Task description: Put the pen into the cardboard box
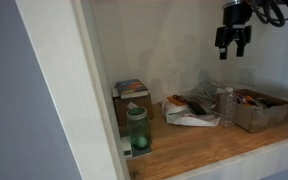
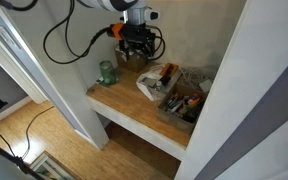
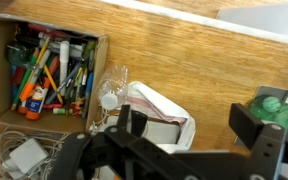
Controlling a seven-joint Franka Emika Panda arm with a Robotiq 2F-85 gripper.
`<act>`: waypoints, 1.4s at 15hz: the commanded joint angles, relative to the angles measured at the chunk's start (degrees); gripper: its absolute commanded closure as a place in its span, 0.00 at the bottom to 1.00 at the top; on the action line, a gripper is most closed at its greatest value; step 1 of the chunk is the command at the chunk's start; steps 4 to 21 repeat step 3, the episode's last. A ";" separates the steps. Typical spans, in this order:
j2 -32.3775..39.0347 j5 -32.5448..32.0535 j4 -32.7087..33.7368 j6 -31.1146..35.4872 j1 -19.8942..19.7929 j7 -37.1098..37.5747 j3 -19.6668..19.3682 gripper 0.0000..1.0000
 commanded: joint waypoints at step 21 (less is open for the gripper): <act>0.65 -0.01 0.13 -0.13 0.13 0.02 -0.24 0.00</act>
